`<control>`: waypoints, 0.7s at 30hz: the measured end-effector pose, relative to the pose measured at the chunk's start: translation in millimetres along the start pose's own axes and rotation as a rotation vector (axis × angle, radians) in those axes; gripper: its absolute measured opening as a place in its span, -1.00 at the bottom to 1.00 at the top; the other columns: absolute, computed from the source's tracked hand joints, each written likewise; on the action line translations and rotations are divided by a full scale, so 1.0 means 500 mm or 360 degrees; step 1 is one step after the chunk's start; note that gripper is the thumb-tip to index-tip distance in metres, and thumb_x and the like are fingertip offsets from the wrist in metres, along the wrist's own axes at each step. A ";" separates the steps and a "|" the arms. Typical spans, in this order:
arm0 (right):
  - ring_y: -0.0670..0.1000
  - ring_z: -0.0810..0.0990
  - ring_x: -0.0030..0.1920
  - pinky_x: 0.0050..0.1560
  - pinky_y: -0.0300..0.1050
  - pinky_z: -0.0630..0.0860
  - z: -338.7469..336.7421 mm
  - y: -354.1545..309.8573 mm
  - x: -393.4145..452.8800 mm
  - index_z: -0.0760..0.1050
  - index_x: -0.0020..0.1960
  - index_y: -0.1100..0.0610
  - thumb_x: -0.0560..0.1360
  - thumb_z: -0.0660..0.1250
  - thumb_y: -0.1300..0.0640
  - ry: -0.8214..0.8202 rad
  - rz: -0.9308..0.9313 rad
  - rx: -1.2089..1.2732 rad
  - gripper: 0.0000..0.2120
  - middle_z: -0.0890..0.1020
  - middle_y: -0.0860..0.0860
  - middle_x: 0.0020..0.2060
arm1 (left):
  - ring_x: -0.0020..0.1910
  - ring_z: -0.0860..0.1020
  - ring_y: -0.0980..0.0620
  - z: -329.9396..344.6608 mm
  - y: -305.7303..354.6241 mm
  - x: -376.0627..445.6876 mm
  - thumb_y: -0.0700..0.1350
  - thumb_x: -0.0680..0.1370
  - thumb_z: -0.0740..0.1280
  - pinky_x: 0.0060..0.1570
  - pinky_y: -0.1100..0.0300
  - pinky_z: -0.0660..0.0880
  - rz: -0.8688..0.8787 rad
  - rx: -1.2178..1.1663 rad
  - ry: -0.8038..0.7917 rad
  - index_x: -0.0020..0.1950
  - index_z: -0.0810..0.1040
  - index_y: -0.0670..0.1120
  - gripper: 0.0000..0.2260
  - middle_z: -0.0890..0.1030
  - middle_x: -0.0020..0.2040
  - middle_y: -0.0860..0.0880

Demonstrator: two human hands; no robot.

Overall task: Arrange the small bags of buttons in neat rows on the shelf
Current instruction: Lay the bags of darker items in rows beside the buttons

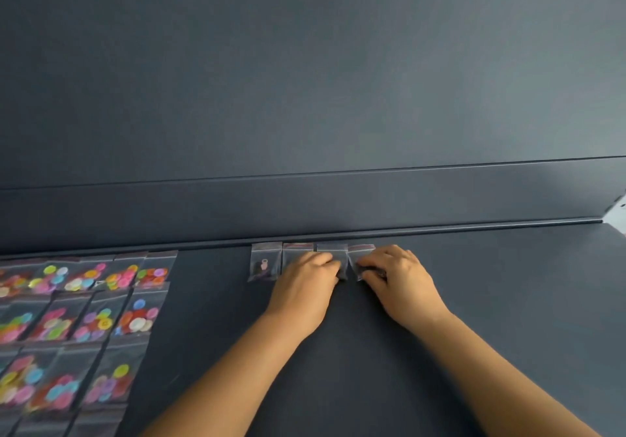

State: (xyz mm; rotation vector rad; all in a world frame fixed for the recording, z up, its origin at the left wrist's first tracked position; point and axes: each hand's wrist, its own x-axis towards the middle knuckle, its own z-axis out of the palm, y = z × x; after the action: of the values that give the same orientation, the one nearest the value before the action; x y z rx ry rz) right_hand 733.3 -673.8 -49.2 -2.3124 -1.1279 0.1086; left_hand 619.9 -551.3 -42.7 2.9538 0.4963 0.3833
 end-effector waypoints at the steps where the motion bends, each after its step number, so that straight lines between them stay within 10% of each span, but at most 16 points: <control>1: 0.06 0.46 0.06 0.02 -0.15 0.42 0.001 0.001 0.003 0.61 0.07 0.02 0.51 0.29 0.13 0.0022 0.0012 -0.0002 -0.82 0.57 -0.05 0.03 | -0.06 0.60 0.03 0.005 -0.003 0.000 -0.13 0.33 0.55 -0.14 0.25 0.56 0.0002 0.0013 0.0052 -0.10 0.68 -0.09 -0.82 0.66 -0.07 0.03; 11: 0.03 0.46 -0.02 -0.02 -0.17 0.39 0.017 -0.004 0.028 0.60 -0.13 0.05 0.50 0.30 0.11 0.0054 -0.0009 -0.0027 -0.90 0.56 -0.08 -0.12 | -0.23 0.66 -0.03 0.021 -0.008 0.010 -0.16 0.16 0.65 -0.27 0.17 0.59 -0.0046 -0.0019 0.0154 -0.21 0.69 -0.14 -0.73 0.68 -0.24 -0.02; 21: 0.03 0.42 0.09 -0.03 -0.26 0.28 0.012 -0.020 0.033 0.61 -0.01 0.05 0.51 0.29 0.09 0.0017 0.0033 -0.0059 -0.87 0.54 -0.04 0.04 | 0.11 0.55 -0.13 0.024 0.003 0.018 -0.15 0.52 0.36 0.10 0.03 0.48 -0.0124 0.0030 0.0028 0.12 0.61 -0.20 -0.78 0.63 0.06 -0.10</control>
State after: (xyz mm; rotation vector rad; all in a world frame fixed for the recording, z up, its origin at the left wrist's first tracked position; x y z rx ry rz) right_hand 735.1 -653.6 -46.1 -2.3551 -1.1093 0.0835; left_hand 632.0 -550.8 -51.8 2.9402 0.6185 0.3981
